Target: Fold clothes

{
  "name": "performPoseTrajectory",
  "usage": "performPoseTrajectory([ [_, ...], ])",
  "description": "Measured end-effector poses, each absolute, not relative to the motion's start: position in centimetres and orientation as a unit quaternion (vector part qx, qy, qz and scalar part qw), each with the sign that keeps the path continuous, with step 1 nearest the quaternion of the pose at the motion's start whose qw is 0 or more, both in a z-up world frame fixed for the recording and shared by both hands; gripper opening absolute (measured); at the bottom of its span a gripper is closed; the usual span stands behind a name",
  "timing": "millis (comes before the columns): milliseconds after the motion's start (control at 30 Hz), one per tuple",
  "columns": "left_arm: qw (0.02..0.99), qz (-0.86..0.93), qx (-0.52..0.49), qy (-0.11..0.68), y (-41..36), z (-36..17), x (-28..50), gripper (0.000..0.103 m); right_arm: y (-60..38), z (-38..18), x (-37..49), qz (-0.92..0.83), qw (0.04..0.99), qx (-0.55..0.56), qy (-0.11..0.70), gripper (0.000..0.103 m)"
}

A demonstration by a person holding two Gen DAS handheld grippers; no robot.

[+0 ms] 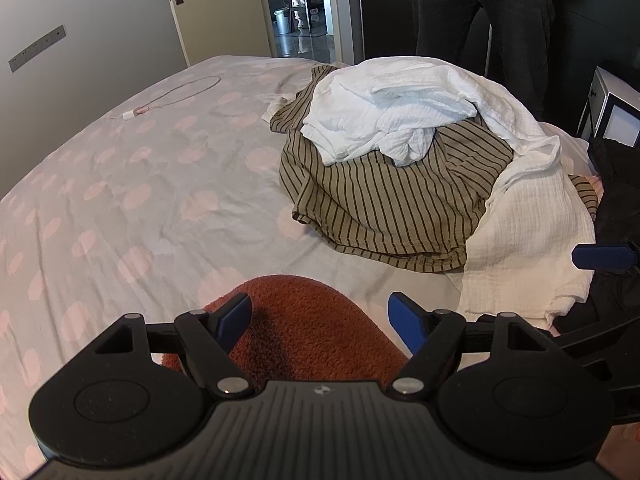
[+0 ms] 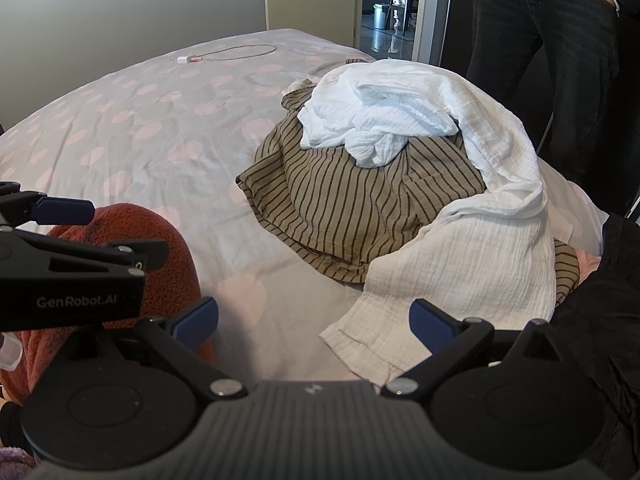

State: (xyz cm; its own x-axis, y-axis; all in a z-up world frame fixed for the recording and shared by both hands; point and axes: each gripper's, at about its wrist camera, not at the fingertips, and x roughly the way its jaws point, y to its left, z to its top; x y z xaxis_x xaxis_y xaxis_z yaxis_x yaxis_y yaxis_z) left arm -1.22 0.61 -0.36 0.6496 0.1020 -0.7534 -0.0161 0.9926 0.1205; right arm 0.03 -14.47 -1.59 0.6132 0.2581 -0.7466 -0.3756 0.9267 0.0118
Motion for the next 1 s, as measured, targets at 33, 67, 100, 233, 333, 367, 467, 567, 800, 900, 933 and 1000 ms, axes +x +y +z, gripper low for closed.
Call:
performPoseTrajectory([
  [33,0.907,0.033,0.051,0.417,0.6,-0.4,-1.2,0.089,-14.5,-1.6,0.0,0.177,0.895,-0.073,0.403,0.103],
  [67,0.907,0.033,0.051,0.418,0.6,-0.4,-1.2,0.089,-14.5,-1.6,0.0,0.177,0.895,-0.073,0.402,0.103],
  [100,0.907,0.033,0.051,0.418,0.6,-0.4,-1.2,0.089,-14.5,-1.6,0.0,0.177,0.895,-0.073,0.402,0.103],
  [233,0.906,0.033,0.05,0.418,0.7,-0.4,-1.3,0.089,-14.5,-1.6,0.1,0.178,0.895,-0.074,0.402,0.103],
  [333,0.907,0.033,0.049,0.418,0.7,-0.4,-1.3,0.089,-14.4,-1.5,0.1,0.178,0.895,-0.074,0.402,0.103],
  [367,0.907,0.033,0.048,0.418,0.7,-0.3,-1.3,0.089,-14.4,-1.5,0.1,0.178,0.895,-0.075,0.402,0.103],
  [467,0.907,0.033,0.044,0.418,0.8,-0.4,-1.3,0.089,-14.4,-1.5,0.0,0.178,0.896,-0.075,0.401,0.103],
  [567,0.907,0.032,0.04,0.418,0.9,-0.4,-1.3,0.089,-14.4,-1.5,0.0,0.177,0.896,-0.075,0.399,0.103],
  [800,0.904,0.025,0.038,0.426,1.1,0.0,-1.1,0.089,-14.2,-1.2,0.1,0.182,0.895,-0.079,0.4,0.103],
  [900,0.902,0.022,0.033,0.43,1.4,0.4,-0.9,0.089,-14.1,-1.0,0.3,0.19,0.896,-0.083,0.393,0.103],
  [933,0.902,0.021,0.029,0.431,1.5,0.6,-0.8,0.089,-14.0,-0.8,0.3,0.195,0.898,-0.084,0.386,0.103],
  [1000,0.901,0.019,0.02,0.432,1.9,1.0,-0.6,0.089,-14.0,-0.4,0.2,0.205,0.904,-0.086,0.364,0.103],
])
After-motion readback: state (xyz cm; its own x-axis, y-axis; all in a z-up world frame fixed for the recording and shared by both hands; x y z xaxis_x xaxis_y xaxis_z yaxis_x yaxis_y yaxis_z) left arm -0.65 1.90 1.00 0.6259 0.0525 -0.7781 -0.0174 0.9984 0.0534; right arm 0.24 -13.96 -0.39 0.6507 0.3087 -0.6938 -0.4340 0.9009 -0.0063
